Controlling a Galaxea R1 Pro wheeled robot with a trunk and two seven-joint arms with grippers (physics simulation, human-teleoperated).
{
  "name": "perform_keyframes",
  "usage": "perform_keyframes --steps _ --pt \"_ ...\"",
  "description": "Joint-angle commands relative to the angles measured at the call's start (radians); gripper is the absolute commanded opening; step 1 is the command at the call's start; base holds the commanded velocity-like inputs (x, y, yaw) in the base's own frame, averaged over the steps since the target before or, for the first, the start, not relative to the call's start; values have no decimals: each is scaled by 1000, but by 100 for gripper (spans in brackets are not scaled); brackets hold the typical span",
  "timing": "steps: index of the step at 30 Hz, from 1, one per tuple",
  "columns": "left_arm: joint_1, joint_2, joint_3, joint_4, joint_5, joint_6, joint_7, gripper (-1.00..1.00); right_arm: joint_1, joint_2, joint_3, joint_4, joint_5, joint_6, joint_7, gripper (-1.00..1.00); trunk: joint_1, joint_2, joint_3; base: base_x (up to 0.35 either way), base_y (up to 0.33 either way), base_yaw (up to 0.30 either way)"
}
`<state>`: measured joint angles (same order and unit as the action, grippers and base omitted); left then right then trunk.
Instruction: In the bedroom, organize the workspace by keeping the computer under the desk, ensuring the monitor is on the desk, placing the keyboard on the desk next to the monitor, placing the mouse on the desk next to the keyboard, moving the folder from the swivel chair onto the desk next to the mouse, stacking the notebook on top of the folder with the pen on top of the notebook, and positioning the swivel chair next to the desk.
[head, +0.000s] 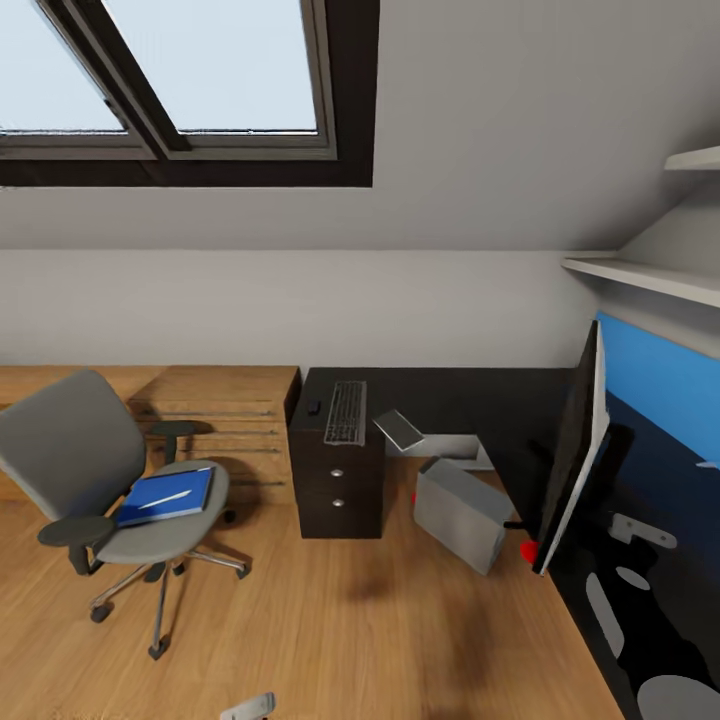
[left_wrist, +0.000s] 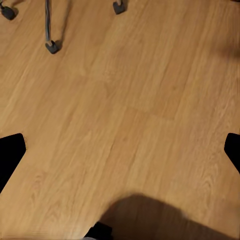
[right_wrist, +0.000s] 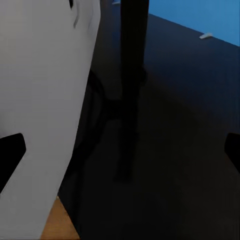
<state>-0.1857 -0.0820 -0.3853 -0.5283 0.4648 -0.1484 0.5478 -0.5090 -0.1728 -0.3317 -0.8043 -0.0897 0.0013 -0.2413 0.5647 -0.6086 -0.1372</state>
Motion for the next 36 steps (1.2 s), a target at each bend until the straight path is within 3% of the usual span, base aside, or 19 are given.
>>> perform_keyframes --steps 1,10,14,15,17,18,19,30,36 --pt "-1 1 -8 1 11 -7 6 100 0 0 2 -1 -10 0 -2 100 0 -1 -2 0 0 256" --pt "-1 1 -12 -1 11 -6 7 100 0 -1 2 -1 -11 0 -2 100 0 -1 -6 0 0 256" --pt "-1 3 -15 -117 8 13 5 100 0 -1 1 -1 -9 0 -3 100 0 -1 -8 0 0 256" --pt "0 3 -15 -320 5 196 11 100 0 -1 0 -1 -7 0 -4 100 0 -1 -9 0 0 254" --pt "-1 3 -14 -396 6 294 14 100 0 -1 0 -1 -7 0 -4 100 0 -1 -10 0 0 234" --pt "-2 1 -12 -528 11 453 15 100 0 -1 0 -1 -5 0 -4 100 0 -1 -10 0 0 50" --pt "-2 0 -11 -541 12 471 13 100 0 -1 0 -1 -5 0 -5 100 0 -1 -10 0 0 32" --pt "-2 5 -13 -530 5 494 12 100 2 -9 0 2 0 -3 7 100 0 -1 -5 0 0 -197" --pt "-2 5 -13 -529 7 487 11 100 3 -16 -1 4 2 -5 93 100 0 -1 -3 0 0 -275"
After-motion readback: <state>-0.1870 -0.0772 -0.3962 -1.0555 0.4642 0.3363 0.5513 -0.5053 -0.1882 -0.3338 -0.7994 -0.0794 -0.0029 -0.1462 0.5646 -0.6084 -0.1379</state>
